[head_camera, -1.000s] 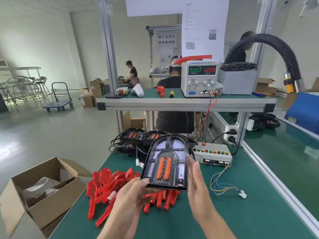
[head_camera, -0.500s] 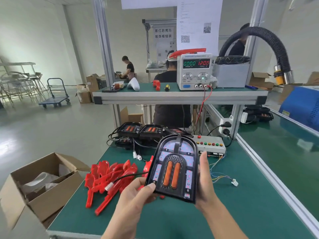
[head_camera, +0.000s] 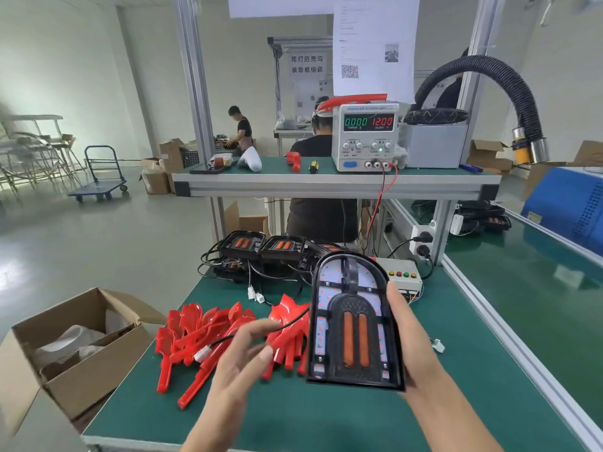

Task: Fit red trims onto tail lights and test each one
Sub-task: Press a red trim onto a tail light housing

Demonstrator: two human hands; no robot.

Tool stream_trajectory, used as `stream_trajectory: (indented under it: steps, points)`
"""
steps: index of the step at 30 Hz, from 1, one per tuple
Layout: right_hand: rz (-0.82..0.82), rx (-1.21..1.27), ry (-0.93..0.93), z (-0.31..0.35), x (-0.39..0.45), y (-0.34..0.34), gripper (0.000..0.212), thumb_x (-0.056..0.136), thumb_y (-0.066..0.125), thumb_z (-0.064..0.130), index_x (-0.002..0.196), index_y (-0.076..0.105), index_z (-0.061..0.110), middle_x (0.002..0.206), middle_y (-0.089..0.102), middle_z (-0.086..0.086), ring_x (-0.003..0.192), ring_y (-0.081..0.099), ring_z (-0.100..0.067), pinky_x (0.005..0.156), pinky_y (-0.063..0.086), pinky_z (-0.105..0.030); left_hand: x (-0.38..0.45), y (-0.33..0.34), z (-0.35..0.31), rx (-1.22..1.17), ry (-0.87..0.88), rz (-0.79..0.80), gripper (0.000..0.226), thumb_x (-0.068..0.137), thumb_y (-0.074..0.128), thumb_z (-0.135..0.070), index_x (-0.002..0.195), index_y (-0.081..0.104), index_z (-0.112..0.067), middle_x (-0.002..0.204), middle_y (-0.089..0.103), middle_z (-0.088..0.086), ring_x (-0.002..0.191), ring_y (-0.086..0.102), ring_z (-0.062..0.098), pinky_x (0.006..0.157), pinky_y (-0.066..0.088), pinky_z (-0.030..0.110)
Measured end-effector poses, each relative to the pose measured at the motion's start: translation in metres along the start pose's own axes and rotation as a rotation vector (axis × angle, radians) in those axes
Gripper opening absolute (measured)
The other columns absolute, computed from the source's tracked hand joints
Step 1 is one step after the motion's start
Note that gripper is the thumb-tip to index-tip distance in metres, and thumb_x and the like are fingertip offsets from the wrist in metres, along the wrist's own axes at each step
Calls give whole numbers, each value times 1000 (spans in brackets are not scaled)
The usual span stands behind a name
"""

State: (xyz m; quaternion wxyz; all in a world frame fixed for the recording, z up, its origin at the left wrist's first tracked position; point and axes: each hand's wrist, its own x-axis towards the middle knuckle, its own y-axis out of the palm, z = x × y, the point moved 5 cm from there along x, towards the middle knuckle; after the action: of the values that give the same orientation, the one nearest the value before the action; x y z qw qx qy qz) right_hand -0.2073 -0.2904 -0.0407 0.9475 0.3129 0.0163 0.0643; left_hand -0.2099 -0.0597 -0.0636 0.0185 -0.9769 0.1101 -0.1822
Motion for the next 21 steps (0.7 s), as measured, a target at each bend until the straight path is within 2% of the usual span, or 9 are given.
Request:
stream_trajectory:
  steps: [3,5,8,10,12,15,17,19,21]
  points:
    - [77,53,7,9,-5,4,69,93,48,65,131,69,12,130,69,-16,117,69,-31,91,57,-42,13,0,11,447,147,-162,65,86,74,-24,143,47,-41,153,42,-21,143,33,-1,115,28,27]
    - [161,85,26,13,-8,11,67,96,46,64,132,68,11,129,70,-14,117,69,-29,94,56,-41,26,13,27,756,140,-86,79,88,74,-27,153,31,-38,161,25,-19,151,15,6,123,17,30]
    - [235,71,36,18,-11,19,68,103,39,60,137,62,7,133,67,-17,122,65,-30,100,53,-43,43,27,55,905,-7,57,75,93,63,-43,157,24,-39,166,12,-15,153,8,17,124,14,36]
    - [260,80,23,23,-13,21,70,107,31,58,143,55,3,138,62,-20,128,60,-33,106,48,-44,51,31,69,939,-45,112,61,95,59,-46,151,37,-39,166,15,-13,152,11,21,123,18,40]
    - [227,60,32,27,-16,17,68,105,38,59,140,59,5,134,66,-18,124,64,-32,102,51,-44,54,31,73,921,-37,80,35,96,61,-37,130,62,-26,161,32,-7,148,24,28,119,24,40]
    - [118,38,19,32,-17,0,68,100,41,65,134,66,12,131,69,-14,118,68,-28,95,56,-41,50,20,64,800,99,-143,7,89,72,-11,94,76,-8,123,68,6,119,57,38,106,39,46]
    - [14,29,6,35,-17,-13,68,100,38,66,132,69,14,132,68,-14,117,69,-29,91,58,-41,43,7,52,795,174,-257,3,86,74,-9,89,76,-10,103,71,-1,104,61,30,107,37,53]
    - [-76,12,1,36,-19,-26,67,97,39,66,128,71,16,132,68,-15,115,70,-30,87,59,-40,40,-7,37,766,171,-310,13,87,75,-4,89,74,-17,93,67,-9,96,60,19,112,30,57]
    - [-118,4,-2,33,-20,-36,66,95,41,67,126,73,18,131,69,-15,114,70,-30,84,60,-40,40,-17,16,694,213,-337,21,87,74,2,94,74,-18,88,66,-14,88,61,11,100,45,49]
